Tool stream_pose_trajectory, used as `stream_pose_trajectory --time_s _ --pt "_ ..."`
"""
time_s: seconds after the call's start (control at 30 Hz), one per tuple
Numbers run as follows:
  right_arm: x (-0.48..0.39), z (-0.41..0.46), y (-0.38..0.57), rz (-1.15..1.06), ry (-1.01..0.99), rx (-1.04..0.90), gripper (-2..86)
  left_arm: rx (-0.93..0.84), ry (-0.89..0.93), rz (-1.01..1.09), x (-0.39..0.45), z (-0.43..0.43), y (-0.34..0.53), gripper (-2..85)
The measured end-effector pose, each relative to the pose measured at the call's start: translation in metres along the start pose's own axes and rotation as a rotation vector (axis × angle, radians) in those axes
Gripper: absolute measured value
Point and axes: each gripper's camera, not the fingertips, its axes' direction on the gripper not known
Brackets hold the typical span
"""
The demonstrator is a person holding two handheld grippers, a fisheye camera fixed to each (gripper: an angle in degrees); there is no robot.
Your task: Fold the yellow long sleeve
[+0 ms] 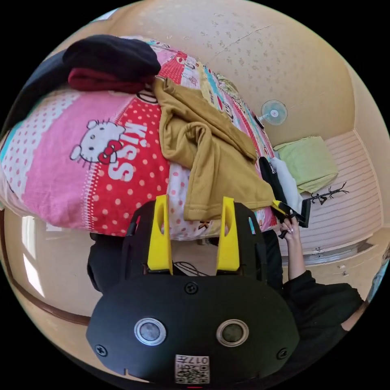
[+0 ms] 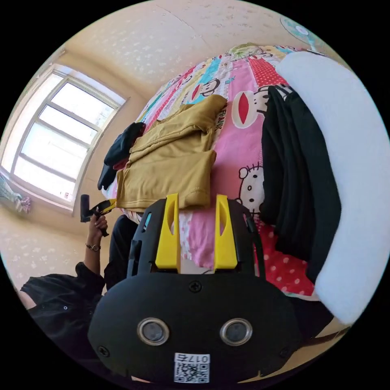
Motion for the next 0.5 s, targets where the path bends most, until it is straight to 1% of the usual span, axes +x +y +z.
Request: stream_pose_trajectory --time_s 0.03,0.07,0.1,0.13,0.17,0.2,0.23,0.27,0.33,0.4,0.47,0.5 --pt "0.014 0.006 0.006 0.022 -0.064 0.019 7.4 0.009 -0.052 -0.024 -0.002 -0.005 0.005 11.0" --pt "0.02 0.005 0.01 0.04 -0.088 0.048 6.7 -0.013 -0.031 -0.021 -0.002 -0.006 0.006 8.5" --pt "0.026 -0.005 0.02 0.047 -0.141 0.124 5.4 -0.072 0.091 -0.01 -0.003 -0.008 0.01 6.2" --pt "0.026 -0.019 0.029 0.019 -0.201 0.186 4.8 -0.078 0.237 -0.009 -0.004 -0.014 0.017 4.9" --pt "0.024 -0.026 0.033 -0.002 -0.226 0.207 4.4 -0.064 0.302 -0.008 -0.004 -0.019 0.022 4.7" --pt "0.018 -0.042 0.039 -0.051 -0.264 0.231 4.1 -0.034 0.41 0.009 -0.003 -0.033 0.031 4.5" --pt "0.007 -0.059 0.045 -0.123 -0.299 0.241 3.8 -0.004 0.482 0.047 0.002 -0.052 0.04 4.3" --pt "0.001 -0.069 0.047 -0.164 -0.315 0.245 3.7 0.018 0.511 0.07 0.005 -0.064 0.044 4.2" --pt "-0.029 -0.111 0.064 -0.321 -0.346 0.267 3.3 0.108 0.611 0.191 0.019 -0.112 0.063 4.2" --pt "-0.045 -0.13 0.078 -0.383 -0.351 0.235 3.2 0.124 0.632 0.232 0.021 -0.14 0.076 4.2" --pt "-0.051 -0.136 0.092 -0.386 -0.356 0.155 3.1 0.098 0.593 0.233 0.018 -0.159 0.09 4.2" --pt "-0.056 -0.139 0.107 -0.404 -0.339 0.12 3.1 0.097 0.543 0.22 0.016 -0.17 0.102 4.2"
